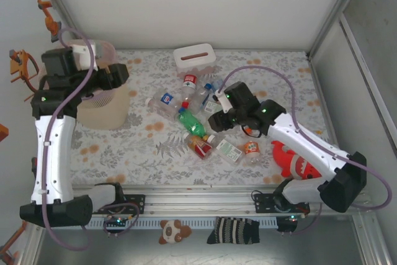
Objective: Put the plastic bottles in the bin
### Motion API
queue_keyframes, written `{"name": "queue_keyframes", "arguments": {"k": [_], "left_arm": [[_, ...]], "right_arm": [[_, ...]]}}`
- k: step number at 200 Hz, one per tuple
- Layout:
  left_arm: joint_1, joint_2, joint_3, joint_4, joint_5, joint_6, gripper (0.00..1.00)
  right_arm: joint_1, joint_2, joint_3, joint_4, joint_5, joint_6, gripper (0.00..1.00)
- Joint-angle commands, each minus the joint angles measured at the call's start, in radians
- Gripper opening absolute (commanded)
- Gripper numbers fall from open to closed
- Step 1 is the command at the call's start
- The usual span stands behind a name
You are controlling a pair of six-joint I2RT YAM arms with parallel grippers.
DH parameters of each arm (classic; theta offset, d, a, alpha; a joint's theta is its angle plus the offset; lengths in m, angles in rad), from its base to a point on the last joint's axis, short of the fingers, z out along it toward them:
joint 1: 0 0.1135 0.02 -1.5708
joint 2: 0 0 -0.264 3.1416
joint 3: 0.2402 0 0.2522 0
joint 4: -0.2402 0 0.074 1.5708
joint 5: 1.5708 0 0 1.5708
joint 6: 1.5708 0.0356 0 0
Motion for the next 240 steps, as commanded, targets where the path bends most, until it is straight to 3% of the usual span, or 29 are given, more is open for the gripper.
{"name": "queue_keyframes", "arguments": {"k": [1, 46, 98, 151, 240], "left_arm": [[-0.069, -0.051, -0.124, 0.071, 0.018, -0.095, 0.77], [-0.193, -0.177, -0.396, 0.191, -0.047, -0.227, 0.77], [-0.218, -0.262, -0.611, 0.277, -0.056, -0.316, 0.78], [-0.218, -0.293, -0.691, 0.288, -0.091, -0.318, 0.80], [-0.217, -0.262, -0.705, 0.302, -0.081, -0.319, 0.81]], "right_arm": [[0.049, 0.025, 0.027, -0.045, 0.068, 0.068, 0.62], [0.159, 0.108, 0.027, -0.078, 0.096, 0.074, 0.61], [0.237, 0.214, 0.034, -0.048, 0.089, 0.044, 0.64], [0.288, 0.371, 0.079, -0.054, 0.180, 0.052, 0.66], [0.312, 0.487, 0.042, -0.019, 0.170, 0.077, 0.68]]}}
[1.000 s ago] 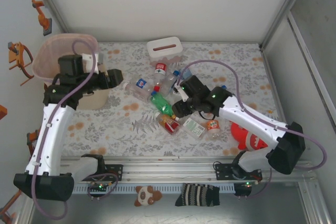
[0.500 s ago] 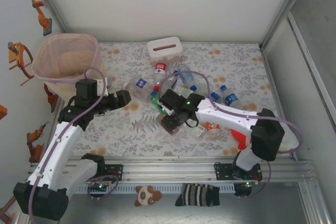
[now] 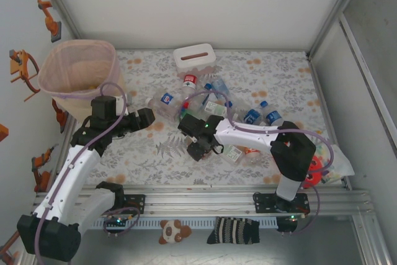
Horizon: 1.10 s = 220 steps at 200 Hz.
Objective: Put the plastic bottles in the bin
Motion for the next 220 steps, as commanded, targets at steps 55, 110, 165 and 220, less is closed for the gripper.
{"name": "queue_keyframes", "arguments": {"k": [55, 110, 165, 220], "left_arm": [[-0.002, -0.013, -0.024, 0.022, -0.011, -0.023, 0.82], [-0.001, -0.025, -0.016, 0.055, 0.025, -0.070, 0.83], [-0.003, -0.040, 0.046, 0.199, 0.137, -0.208, 0.85], [-0.034, -0.077, 0.121, 0.369, 0.207, -0.282, 0.85]], "right_arm": [[0.032, 0.083, -0.011, 0.023, 0.026, 0.035, 0.68], [0.045, 0.007, 0.000, 0.037, 0.023, 0.058, 0.56], [0.038, -0.190, 0.045, 0.088, 0.032, 0.051, 0.55], [0.019, -0.349, 0.072, 0.201, 0.052, -0.011, 0.54]]}}
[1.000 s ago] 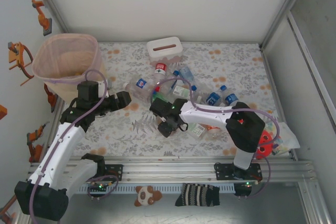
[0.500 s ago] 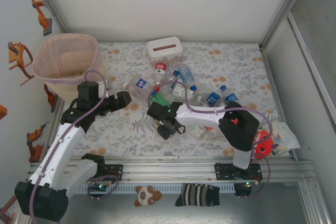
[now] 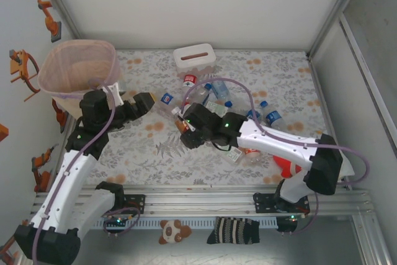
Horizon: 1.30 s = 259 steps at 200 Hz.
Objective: Put the plastic bottles in the bin
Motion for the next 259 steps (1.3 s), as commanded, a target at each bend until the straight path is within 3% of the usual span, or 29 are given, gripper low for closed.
{"name": "queue_keyframes", "arguments": {"k": [1, 39, 99, 144, 201, 219, 241, 259], "left_arm": [[-0.029, -0.012, 0.069, 0.110, 0.059, -0.042, 0.85], [-0.142, 0.058, 0.161, 0.075, -0.008, 0.009, 0.86], [-0.324, 0.196, 0.238, 0.065, -0.077, 0.086, 0.85], [-0.396, 0.242, 0.265, 0.043, -0.104, 0.119, 0.77], [-0.410, 0.238, 0.270, 0.028, -0.132, 0.134, 0.57], [-0.409, 0.233, 0.284, -0.002, -0.168, 0.146, 0.56], [-0.399, 0.233, 0.318, -0.065, -0.236, 0.166, 0.56], [-0.368, 0.245, 0.359, -0.121, -0.255, 0.181, 0.56]], "right_arm": [[-0.014, -0.072, 0.028, 0.079, 0.031, -0.038, 0.54], [-0.024, -0.147, 0.038, 0.172, 0.028, -0.085, 0.54], [-0.028, -0.144, 0.097, 0.178, 0.032, -0.109, 0.54], [-0.029, -0.146, 0.118, 0.178, 0.041, -0.109, 0.54], [-0.029, -0.149, 0.134, 0.173, 0.072, -0.110, 0.54], [-0.028, -0.154, 0.144, 0.158, 0.079, -0.109, 0.60], [-0.028, -0.174, 0.151, 0.133, 0.090, -0.111, 0.78], [-0.028, -0.197, 0.149, 0.118, 0.105, -0.109, 0.83]]}}
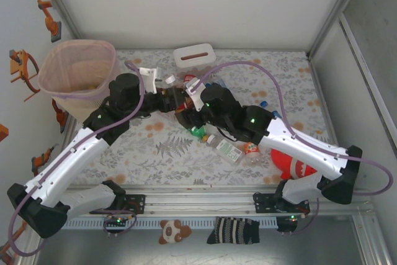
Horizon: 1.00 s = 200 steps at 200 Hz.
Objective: Put the plastic bottles in the bin
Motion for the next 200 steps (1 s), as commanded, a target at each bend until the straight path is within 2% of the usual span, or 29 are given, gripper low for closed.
{"name": "queue_keyframes", "arguments": {"k": [1, 74, 138, 200], "left_arm": [[0.037, -0.001, 0.083, -0.113, -0.074, 0.053, 0.56], [0.283, 0.042, 0.298, -0.291, -0.074, 0.137, 0.55], [0.596, 0.119, 0.516, -0.431, -0.078, 0.205, 0.55], [0.910, 0.215, 0.533, -0.448, -0.007, 0.134, 0.47]], "right_arm": [[-0.004, -0.059, 0.034, -0.028, 0.052, -0.009, 0.83], [-0.006, -0.147, 0.024, -0.075, 0.138, -0.024, 0.85], [-0.014, -0.194, 0.018, -0.116, 0.209, -0.040, 0.85], [-0.034, -0.239, 0.003, -0.160, 0.276, -0.053, 0.86]]}}
